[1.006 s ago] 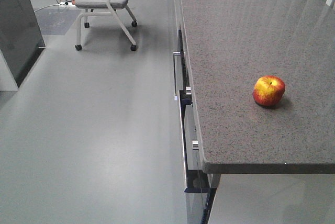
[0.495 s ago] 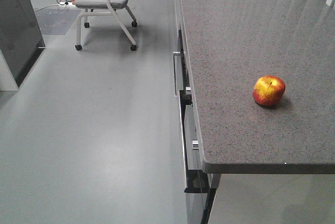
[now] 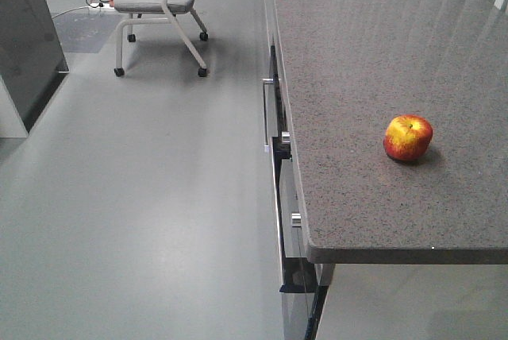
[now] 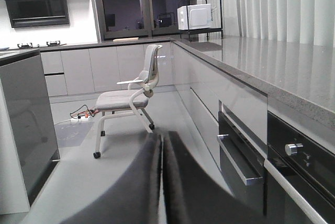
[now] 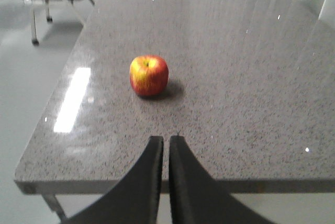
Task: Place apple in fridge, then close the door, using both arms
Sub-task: 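Move the right gripper above the red-yellow apple on the countertop, then lower the right gripper and close it around the apple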
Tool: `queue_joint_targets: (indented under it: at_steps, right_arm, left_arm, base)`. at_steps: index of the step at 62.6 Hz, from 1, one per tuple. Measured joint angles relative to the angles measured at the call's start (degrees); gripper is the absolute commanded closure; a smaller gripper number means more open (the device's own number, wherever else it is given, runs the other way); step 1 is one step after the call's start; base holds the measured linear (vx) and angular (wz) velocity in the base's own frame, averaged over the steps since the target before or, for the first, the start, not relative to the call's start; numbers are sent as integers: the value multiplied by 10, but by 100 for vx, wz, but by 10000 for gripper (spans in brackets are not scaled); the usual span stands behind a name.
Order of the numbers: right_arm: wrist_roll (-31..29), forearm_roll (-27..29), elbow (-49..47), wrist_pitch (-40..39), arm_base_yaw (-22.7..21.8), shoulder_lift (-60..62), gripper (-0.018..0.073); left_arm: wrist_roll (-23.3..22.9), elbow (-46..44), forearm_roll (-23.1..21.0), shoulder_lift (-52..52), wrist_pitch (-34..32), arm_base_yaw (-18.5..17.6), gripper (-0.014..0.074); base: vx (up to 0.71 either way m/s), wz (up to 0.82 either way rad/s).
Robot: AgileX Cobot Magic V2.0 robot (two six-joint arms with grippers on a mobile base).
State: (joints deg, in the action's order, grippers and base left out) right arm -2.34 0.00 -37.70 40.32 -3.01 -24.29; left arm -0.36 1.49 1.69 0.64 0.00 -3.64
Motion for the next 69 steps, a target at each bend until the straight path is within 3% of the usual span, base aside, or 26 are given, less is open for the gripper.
queue_joint_targets:
  at_steps: [19,28,47,69]
  right_arm:
    - [-68,50,-71,57,0,-141,44]
    - [-75,52,-91,61,0,-199,-58]
    - [-116,55,-153,60,0,-334,-52]
    - [-152,105,-244,39,0,-490,-38]
  left_arm:
    - [0,0,0,0,0,0,603]
    - [0,0,0,0,0,0,603]
    - [0,0,0,0,0,0,603]
    - [0,0,0,0,0,0,603]
  base:
    - [0,0]
    - [0,0]
    - [0,0]
    - [0,0]
